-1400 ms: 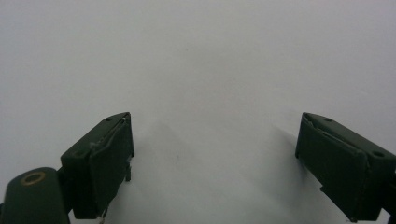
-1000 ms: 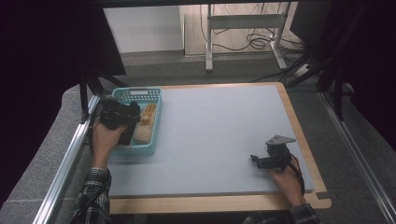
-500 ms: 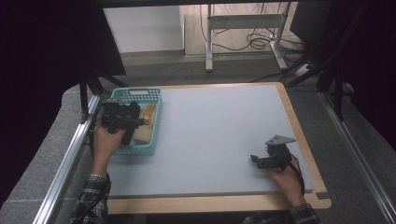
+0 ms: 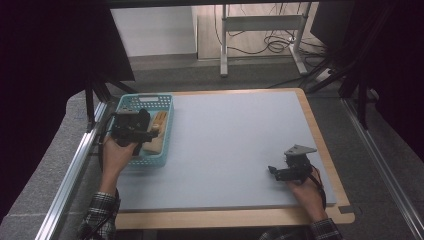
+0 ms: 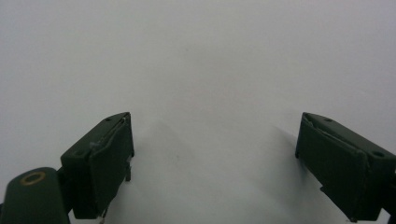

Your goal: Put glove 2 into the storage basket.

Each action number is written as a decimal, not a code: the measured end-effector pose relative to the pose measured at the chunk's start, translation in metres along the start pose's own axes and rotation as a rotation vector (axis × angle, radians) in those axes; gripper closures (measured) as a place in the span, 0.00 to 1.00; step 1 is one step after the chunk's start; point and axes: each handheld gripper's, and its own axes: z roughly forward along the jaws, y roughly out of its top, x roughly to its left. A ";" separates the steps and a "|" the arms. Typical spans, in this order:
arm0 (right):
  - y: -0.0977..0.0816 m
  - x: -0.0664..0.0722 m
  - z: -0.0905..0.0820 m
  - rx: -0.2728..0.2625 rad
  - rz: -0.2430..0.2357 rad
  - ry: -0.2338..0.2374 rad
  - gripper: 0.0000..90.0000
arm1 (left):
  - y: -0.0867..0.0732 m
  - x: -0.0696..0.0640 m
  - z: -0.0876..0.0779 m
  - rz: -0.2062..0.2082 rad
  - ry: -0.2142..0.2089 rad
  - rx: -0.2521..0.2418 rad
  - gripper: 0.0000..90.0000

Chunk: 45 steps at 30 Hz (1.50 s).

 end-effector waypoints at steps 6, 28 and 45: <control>0.000 0.000 0.000 0.000 0.000 0.000 0.12 | -0.001 -0.011 0.000 0.024 -0.018 -0.009 0.02; 0.000 0.000 0.000 0.000 0.000 -0.001 0.12 | -0.002 -0.050 0.009 0.102 -0.089 -0.025 0.02; 0.000 0.000 0.000 0.000 -0.001 -0.001 0.12 | 0.002 -0.088 0.019 0.164 -0.161 -0.034 0.02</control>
